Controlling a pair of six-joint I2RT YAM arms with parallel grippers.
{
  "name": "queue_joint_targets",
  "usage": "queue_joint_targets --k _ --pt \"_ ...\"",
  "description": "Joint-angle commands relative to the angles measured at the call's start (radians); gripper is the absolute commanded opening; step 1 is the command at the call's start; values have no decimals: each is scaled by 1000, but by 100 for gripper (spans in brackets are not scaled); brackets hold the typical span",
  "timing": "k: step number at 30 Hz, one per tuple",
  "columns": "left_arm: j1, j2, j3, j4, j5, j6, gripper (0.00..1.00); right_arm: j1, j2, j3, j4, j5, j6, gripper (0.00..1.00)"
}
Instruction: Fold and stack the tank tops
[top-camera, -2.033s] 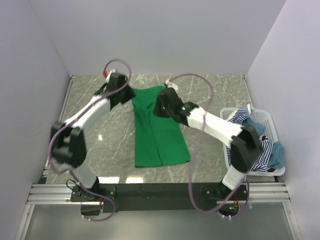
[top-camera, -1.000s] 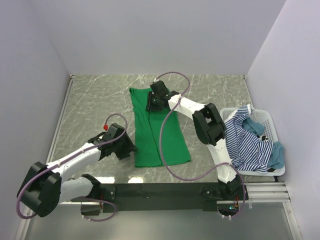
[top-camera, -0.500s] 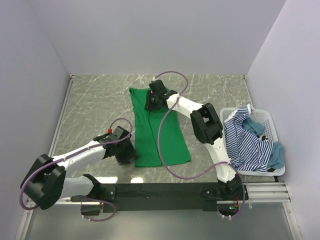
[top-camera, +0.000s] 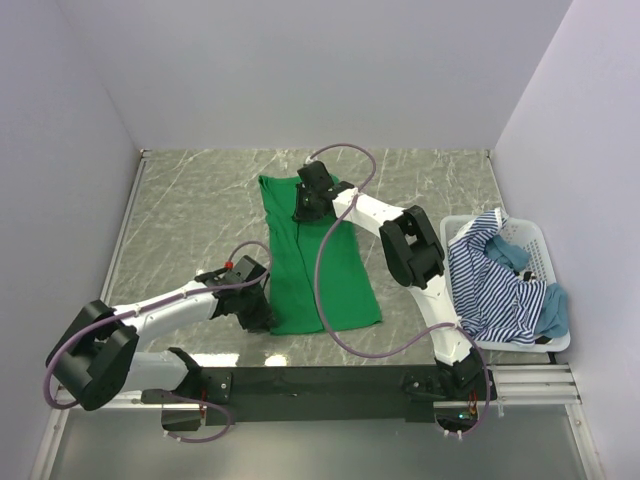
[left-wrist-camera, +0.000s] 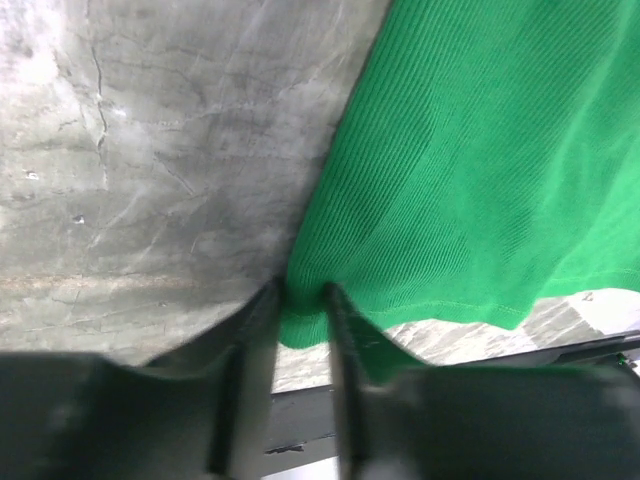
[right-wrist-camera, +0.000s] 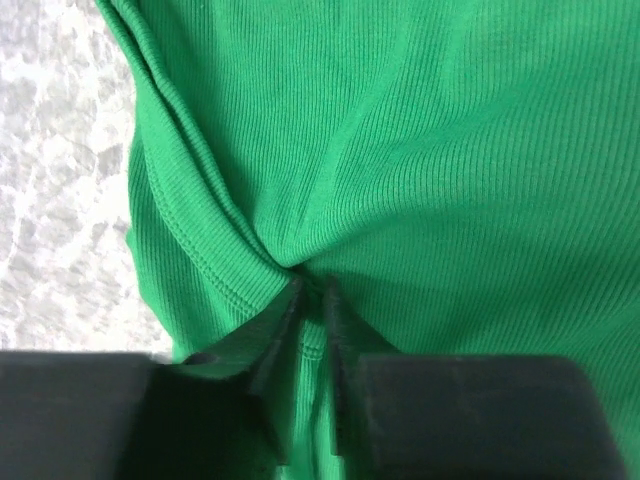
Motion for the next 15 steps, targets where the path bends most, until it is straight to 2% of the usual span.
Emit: queue_joint_targets --k 1,3,7,9,14,15 --pt "-8 13 17 -1 12 0 24 0 -1 56 1 11 1 16" --pt "-9 15 19 -10 10 3 19 0 2 68 -5 16 1 8" --pt "-9 13 20 -26 9 6 4 -2 -7 71 -9 46 -7 2" --pt "-8 13 20 -33 10 9 1 -2 -10 74 -10 61 -7 1" --pt "-9 9 13 -43 15 12 1 -6 -15 88 -30 74 -18 1" --pt "-9 7 13 -41 18 11 1 -5 -16 87 -32 71 -21 8"
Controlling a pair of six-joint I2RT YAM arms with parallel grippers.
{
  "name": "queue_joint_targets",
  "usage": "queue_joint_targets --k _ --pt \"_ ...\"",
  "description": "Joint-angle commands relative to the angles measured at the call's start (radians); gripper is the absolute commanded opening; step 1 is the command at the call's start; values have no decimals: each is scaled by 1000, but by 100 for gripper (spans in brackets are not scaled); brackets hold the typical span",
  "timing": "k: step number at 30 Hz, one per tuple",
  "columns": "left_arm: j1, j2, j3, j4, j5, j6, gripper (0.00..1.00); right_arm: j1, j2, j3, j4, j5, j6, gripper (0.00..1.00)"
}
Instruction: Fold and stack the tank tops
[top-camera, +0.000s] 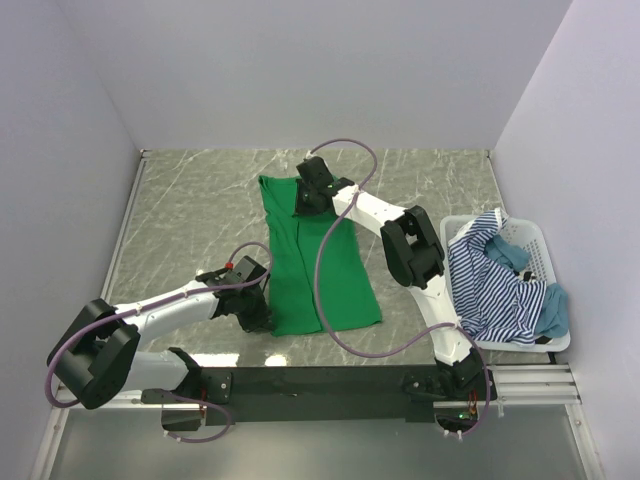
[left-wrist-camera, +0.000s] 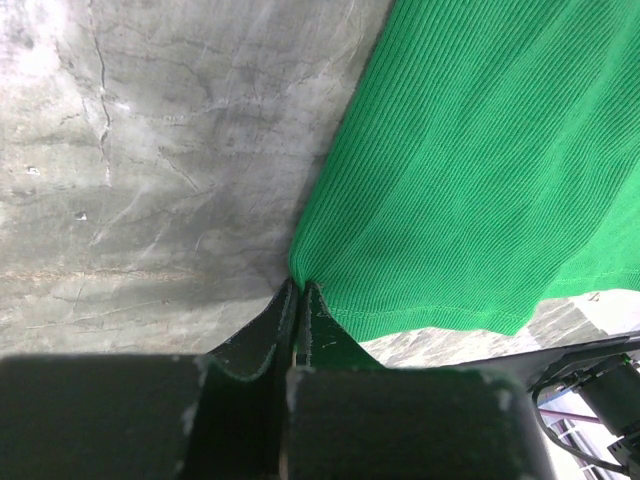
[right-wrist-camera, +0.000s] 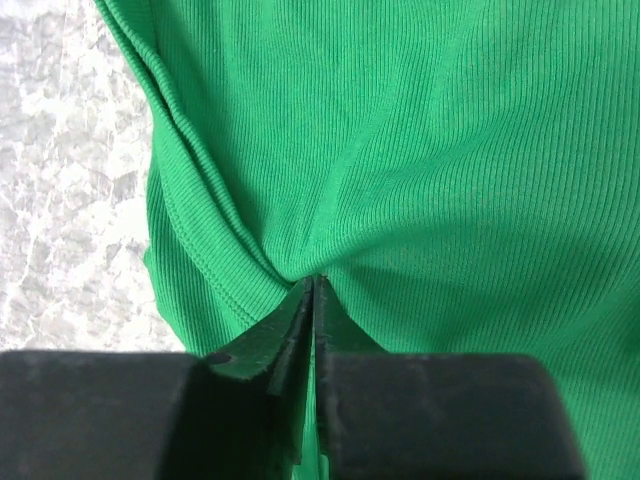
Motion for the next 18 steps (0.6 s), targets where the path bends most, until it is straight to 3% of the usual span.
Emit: queue_joint_targets --k 1,3,6,18 --pt "-7 -5 13 -31 11 15 1 -6 -27 35 -8 18 -18 12" --pt "-7 0 19 -30 13 15 1 0 -50 -23 29 2 -14 28" --pt "-7 1 20 -27 14 16 1 8 -65 -50 38 5 -13 35" --pt "-11 -5 14 -30 10 10 1 19 -83 -93 70 -14 12 37"
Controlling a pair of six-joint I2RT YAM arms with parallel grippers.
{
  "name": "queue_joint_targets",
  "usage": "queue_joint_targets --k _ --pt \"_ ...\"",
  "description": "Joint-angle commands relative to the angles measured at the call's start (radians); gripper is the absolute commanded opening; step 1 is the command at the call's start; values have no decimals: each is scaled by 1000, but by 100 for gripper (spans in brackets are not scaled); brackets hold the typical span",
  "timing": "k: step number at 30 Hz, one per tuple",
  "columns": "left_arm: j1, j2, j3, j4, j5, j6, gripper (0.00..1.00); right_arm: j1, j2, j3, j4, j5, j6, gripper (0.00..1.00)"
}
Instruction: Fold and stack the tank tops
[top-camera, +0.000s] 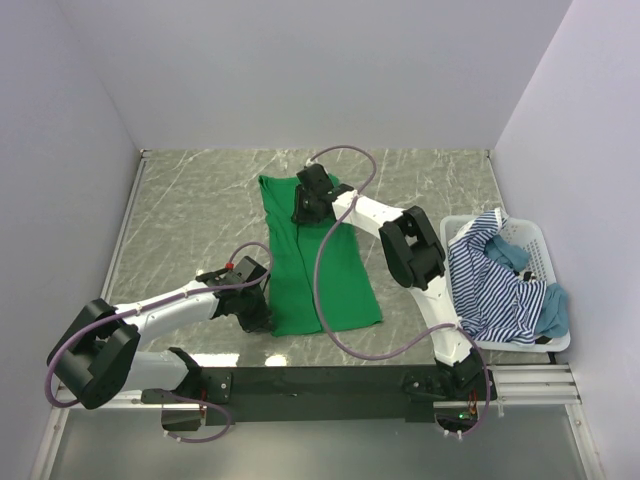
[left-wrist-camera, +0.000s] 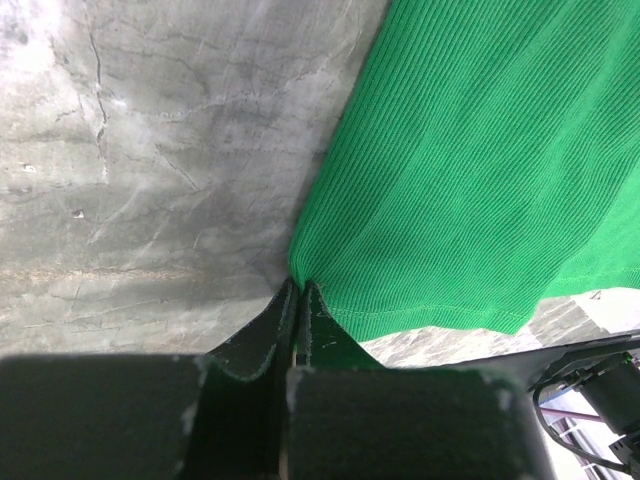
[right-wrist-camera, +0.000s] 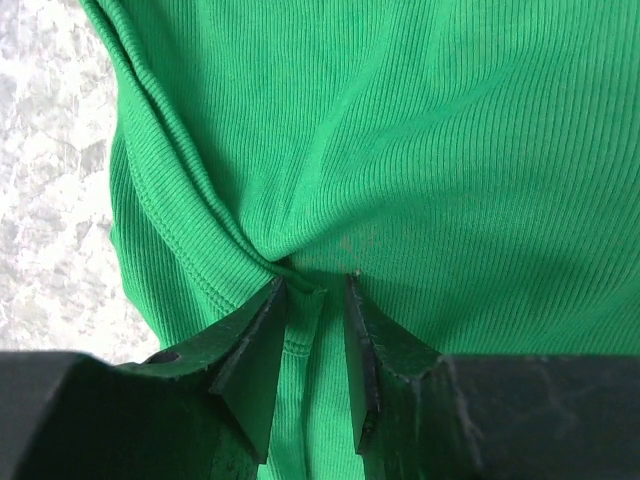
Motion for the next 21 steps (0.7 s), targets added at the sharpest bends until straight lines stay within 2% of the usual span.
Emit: queue_joint_targets --k 1,12,16,18,21 --pt "-8 -6 16 -31 7 10 1 12 -75 -30 45 -12 19 37" --pt "-10 -11 14 -31 5 9 1 23 -130 -101 103 7 53 43" --pt "-10 -17 13 -31 5 6 1 24 -112 -79 95 -6 62 39" --pt "-10 -17 11 -32 5 6 1 23 -98 -66 92 -10 65 34" --pt "-10 -20 11 -35 7 4 1 23 -83 -59 89 -16 69 33"
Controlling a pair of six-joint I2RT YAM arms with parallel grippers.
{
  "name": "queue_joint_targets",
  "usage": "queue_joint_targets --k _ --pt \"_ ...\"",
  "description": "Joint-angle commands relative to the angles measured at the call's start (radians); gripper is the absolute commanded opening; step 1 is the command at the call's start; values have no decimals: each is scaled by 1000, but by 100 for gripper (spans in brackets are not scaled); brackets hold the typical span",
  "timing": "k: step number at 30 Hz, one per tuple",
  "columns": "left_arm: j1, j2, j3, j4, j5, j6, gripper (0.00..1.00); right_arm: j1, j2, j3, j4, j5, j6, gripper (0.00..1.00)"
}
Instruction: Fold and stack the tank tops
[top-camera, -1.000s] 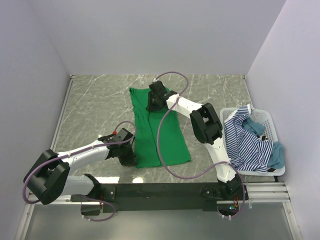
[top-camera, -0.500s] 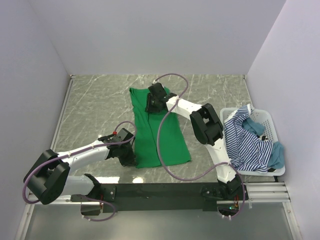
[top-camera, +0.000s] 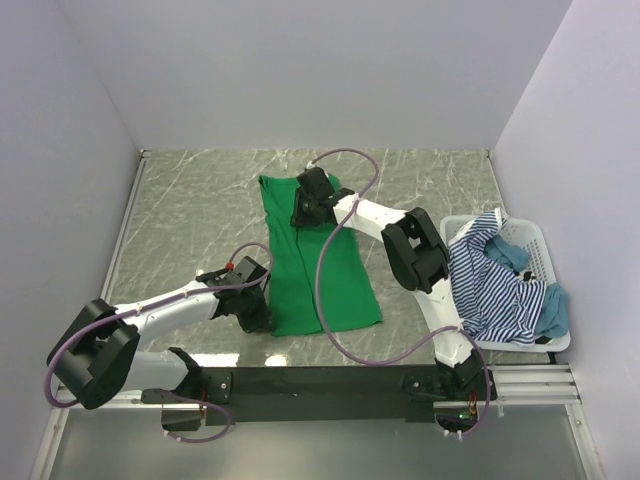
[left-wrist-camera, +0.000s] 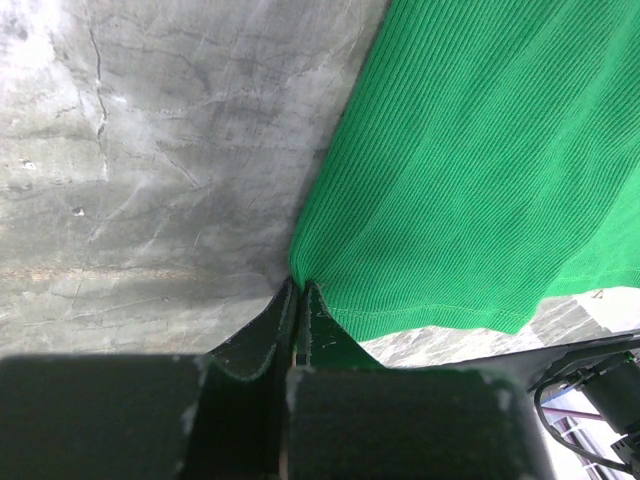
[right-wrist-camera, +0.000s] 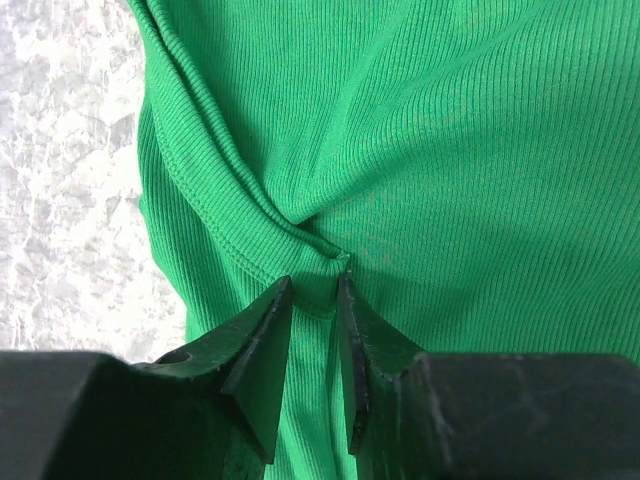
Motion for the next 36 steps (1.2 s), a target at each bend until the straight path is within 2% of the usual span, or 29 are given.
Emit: queue_joint_targets --k 1,5,7,11,19,21,22,25,31,36 --pt "-7 -19 11 -33 4 6 1 5 -18 43 27 -6 14 33" --pt "-7 -20 10 -34 2 6 1 7 -9 52 26 -8 13 33" --pt "-8 -20 10 -34 5 3 1 7 -4 63 16 -6 8 29" --pt "-8 -23 10 -40 3 3 1 5 2 100 3 18 -1 0" --pt "-8 -25 8 -44 3 1 1 1 4 138 -33 44 -33 0" --pt "-8 -25 5 -42 3 0 1 -3 0 132 -34 44 -38 4" --pt "-8 -22 4 -43 5 0 1 -1 -3 120 -31 41 -38 12" --pt "-8 -23 8 -51 2 5 1 -1 -23 71 -16 44 -39 30" --pt "-8 -48 13 -111 -7 -3 1 -13 -88 3 -33 135 -56 36" --pt "-8 -97 -21 -165 5 -26 1 -33 -219 -106 -19 216 -61 38"
